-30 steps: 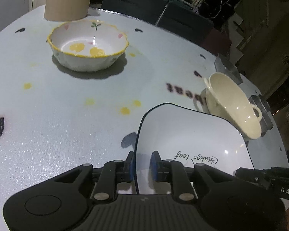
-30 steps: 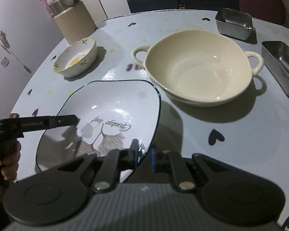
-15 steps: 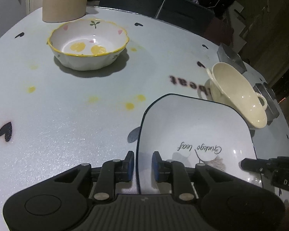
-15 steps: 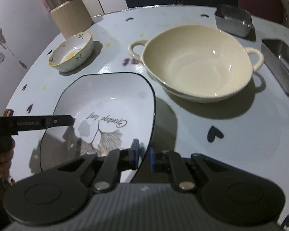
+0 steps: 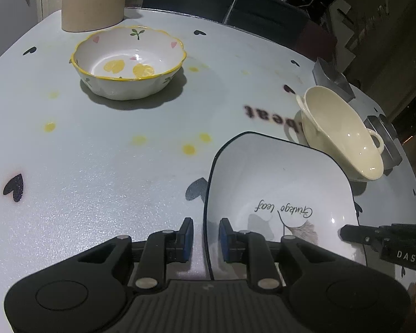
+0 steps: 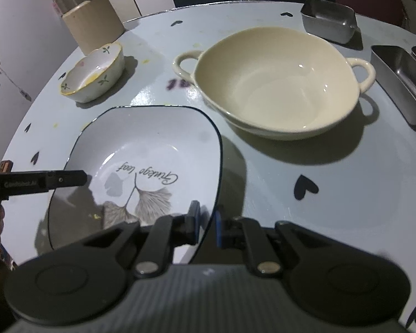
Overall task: Organize plates and bowls
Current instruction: 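Lower the white plate onto the table and open both grippers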
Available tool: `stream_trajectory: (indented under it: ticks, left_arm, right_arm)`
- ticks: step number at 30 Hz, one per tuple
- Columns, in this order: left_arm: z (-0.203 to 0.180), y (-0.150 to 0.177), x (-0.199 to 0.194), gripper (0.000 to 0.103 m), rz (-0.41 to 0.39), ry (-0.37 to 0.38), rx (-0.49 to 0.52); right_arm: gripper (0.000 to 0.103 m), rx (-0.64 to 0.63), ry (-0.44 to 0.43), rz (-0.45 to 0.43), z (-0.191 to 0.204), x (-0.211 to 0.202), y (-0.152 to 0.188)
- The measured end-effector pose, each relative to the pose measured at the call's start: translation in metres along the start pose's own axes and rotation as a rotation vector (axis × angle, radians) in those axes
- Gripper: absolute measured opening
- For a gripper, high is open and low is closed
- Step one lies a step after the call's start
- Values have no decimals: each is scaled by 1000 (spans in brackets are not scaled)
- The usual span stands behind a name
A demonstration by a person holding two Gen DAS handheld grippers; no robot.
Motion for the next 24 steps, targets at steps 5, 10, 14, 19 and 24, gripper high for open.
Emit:
stream_trajectory:
  ticks: [5,10,14,19,24]
  left_arm:
    - [0,1,0,21,3,-5,16]
    - [-1,1,1,21,9,-14,34]
    - [-2,0,1,22,12,-19,45]
    - [-1,0,1,24,14,-25,49]
    - [0,1,0,34,13,-55,70]
  right_arm:
    - [13,21,-18,-6,-2,2,-1]
    - [12,45,-38,-11,-6,2,0]
    - [11,115,-81,-2,-13,3,0]
    - [16,149,-89,-14,-16,4,2]
    - [32,131,-74,-22,-15,2,4]
Point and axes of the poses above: each gripper's, at about its wrist camera, not at the fingertips, and x roughly the way its jaws point, z to its left, y to its underside, the point moved 10 cm from there along x, roughly the way its jaws point, and after that the axes turned 3 degrees about y, right-handed, at the moved point
